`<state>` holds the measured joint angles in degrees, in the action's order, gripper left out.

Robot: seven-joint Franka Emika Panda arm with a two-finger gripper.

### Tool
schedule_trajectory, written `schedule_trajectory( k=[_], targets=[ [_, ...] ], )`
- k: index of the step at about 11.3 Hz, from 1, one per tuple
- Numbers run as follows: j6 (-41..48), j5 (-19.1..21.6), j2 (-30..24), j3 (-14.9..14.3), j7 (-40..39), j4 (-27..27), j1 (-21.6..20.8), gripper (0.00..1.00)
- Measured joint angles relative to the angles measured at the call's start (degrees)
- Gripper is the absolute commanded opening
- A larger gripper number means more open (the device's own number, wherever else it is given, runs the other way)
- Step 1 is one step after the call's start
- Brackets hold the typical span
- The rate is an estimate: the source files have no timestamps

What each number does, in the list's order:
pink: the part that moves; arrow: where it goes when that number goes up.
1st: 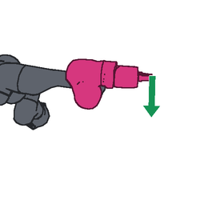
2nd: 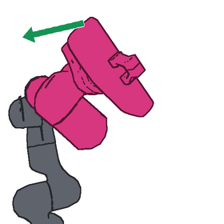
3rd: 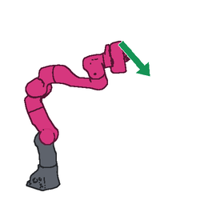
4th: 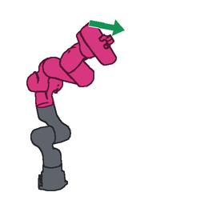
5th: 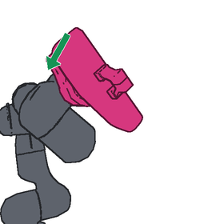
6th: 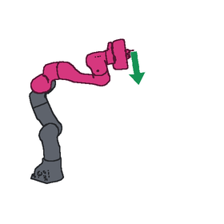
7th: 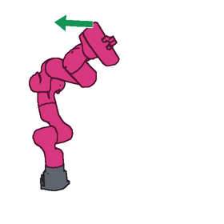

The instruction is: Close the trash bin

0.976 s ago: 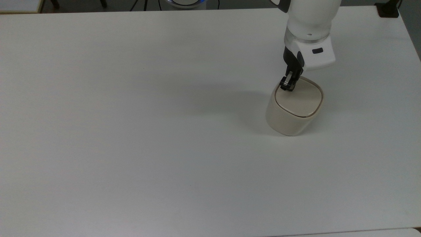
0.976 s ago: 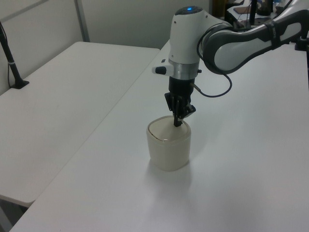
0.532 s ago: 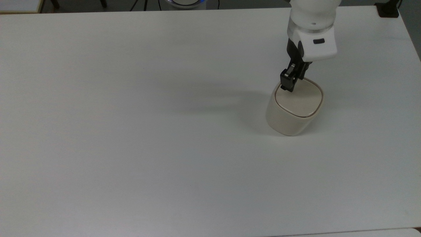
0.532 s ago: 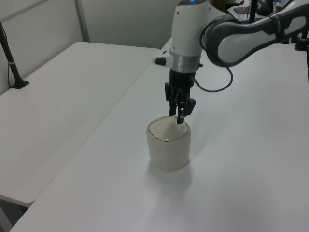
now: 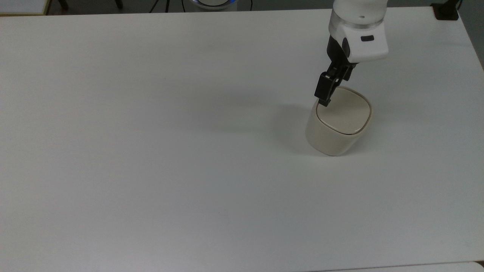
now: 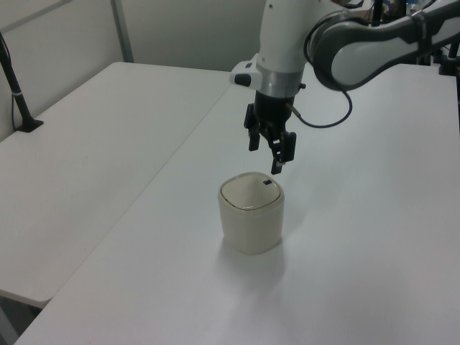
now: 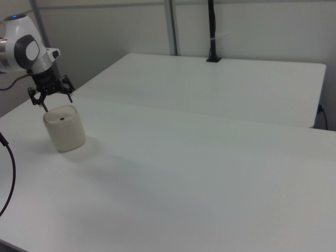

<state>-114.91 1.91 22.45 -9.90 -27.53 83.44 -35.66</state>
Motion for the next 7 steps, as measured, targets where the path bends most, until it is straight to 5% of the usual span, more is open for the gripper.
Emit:
schedule_trajectory(
  k=[3,7],
  targets=[
    [2.0,-0.4,-1.9,-0.2,2.1,-0.9,0.2,1.00],
    [18.1,-1.1,-11.0,-3.9,6.7,-1.3,5.1,1.00]
  ],
)
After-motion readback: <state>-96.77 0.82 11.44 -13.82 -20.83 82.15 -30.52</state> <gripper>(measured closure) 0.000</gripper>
